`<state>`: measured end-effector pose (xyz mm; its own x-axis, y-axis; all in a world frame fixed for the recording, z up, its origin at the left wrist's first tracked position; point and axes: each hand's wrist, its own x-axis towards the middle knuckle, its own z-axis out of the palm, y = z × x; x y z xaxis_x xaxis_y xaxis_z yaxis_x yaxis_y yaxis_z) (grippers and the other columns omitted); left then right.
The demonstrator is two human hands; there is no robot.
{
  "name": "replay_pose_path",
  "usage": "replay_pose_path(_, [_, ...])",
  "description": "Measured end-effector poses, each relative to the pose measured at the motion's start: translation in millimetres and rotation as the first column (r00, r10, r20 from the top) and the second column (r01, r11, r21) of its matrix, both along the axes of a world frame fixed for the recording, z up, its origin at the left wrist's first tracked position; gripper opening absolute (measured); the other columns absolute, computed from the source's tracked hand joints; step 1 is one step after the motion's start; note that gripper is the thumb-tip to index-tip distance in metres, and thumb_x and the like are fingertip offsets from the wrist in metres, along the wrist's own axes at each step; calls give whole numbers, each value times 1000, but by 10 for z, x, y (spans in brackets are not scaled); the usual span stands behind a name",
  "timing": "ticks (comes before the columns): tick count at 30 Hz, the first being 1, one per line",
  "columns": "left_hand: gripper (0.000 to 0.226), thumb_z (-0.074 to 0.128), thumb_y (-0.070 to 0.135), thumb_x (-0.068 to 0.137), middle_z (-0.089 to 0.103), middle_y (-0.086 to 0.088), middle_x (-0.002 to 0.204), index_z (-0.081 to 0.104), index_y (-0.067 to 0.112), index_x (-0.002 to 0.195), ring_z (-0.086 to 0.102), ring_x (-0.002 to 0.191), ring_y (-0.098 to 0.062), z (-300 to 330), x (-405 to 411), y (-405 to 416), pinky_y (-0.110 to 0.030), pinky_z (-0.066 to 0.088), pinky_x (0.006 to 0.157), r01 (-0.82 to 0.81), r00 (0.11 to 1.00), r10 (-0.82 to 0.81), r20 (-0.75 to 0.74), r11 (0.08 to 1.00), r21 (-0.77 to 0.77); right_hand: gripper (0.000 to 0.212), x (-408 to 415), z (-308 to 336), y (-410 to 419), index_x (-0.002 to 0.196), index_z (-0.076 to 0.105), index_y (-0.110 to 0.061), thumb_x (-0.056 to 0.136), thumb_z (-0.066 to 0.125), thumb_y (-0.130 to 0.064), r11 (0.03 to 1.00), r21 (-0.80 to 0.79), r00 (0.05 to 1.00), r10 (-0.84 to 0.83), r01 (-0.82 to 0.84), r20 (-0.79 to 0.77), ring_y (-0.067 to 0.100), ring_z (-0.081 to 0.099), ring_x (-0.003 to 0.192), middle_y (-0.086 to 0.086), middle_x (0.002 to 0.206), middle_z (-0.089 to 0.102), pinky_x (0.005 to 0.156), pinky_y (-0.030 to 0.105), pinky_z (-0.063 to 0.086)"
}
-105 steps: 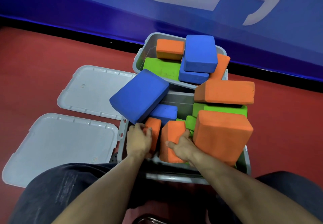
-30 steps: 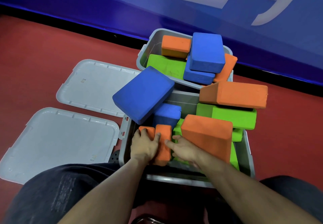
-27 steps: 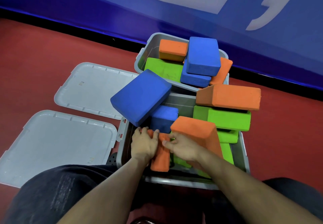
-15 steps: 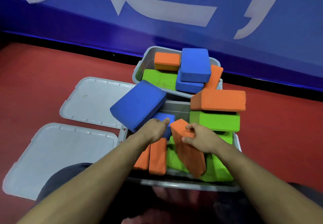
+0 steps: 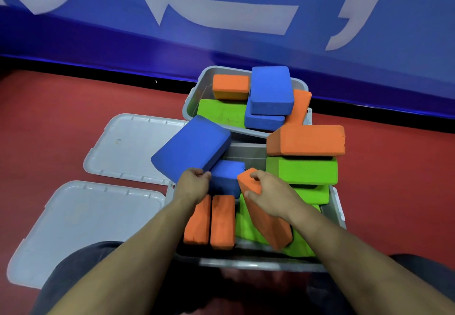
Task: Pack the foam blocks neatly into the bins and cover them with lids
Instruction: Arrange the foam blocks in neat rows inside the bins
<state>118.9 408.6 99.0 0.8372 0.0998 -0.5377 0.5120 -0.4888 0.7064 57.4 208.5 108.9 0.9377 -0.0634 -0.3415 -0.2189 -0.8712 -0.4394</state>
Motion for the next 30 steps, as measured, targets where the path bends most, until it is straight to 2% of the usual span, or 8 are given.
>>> replay_pose_path(2, [22,63,25,90,58,-16,84,55,5,91,53,74,-27,123,62,87,-36,43,76,-360,927,321,-196,908,-213,59,80,6,57,143,50,-19,92,67,-42,998,63,1000,-11,11,8,25,56,128,2,143,57,104,36,45])
replay_pose_path(4, [27,59,30,96,56,-15,88,52,5,102,54,74,-27,295,106,163,-36,42,85,-549,803,406,-437,789,-276,61,174,-8,99,144,49,-21,91,67,-45,994,105,1000,-22,22,-5,22,55,131,-1,145,57,107,36,44])
replay_pose_path(8, [69,60,43,99,39,-16,150,31,10,152,46,133,-35,481,249,272,-51,42,109,-439,824,343,-452,890,-125,64,336,-40,168,145,47,-21,91,67,-47,988,150,999,-15,20,-29,18,54,133,0,146,56,109,36,43])
replay_pose_path(13, [44,65,41,97,49,-13,85,44,3,100,51,67,-25,316,261,328,-38,52,71,-474,783,330,-527,866,-163,65,527,-140,242,144,49,-17,90,70,-44,980,193,999,-37,43,-34,19,55,131,4,146,56,109,34,44])
replay_pose_path(15, [49,67,44,94,51,-12,84,40,4,82,52,69,-24,227,286,342,-38,51,81,-501,768,337,-545,846,-183,66,585,-191,267,145,48,-16,90,71,-43,977,206,997,-53,62,-49,19,55,131,5,147,54,109,35,44])
replay_pose_path(20, [32,65,34,98,55,-8,84,53,7,85,56,70,-21,211,369,320,-31,53,50,-586,750,333,-571,734,-342,66,669,-302,300,147,46,-18,91,70,-44,967,225,990,-104,124,-97,21,56,129,4,149,51,110,38,43])
replay_pose_path(26, [27,67,36,96,56,-4,85,52,16,85,57,72,-20,332,515,359,-30,55,48,-592,786,394,-476,700,-399,66,738,-467,333,145,49,-17,89,73,-44,968,180,984,-166,176,-66,22,52,134,3,148,54,110,37,43])
replay_pose_path(30, [19,68,33,95,65,-2,92,58,17,96,64,81,-20,369,668,463,-35,57,75,-566,821,389,-418,653,-503,71,816,-622,329,143,52,-17,84,77,-47,979,90,983,-181,183,-33,24,50,135,5,146,55,110,36,42])
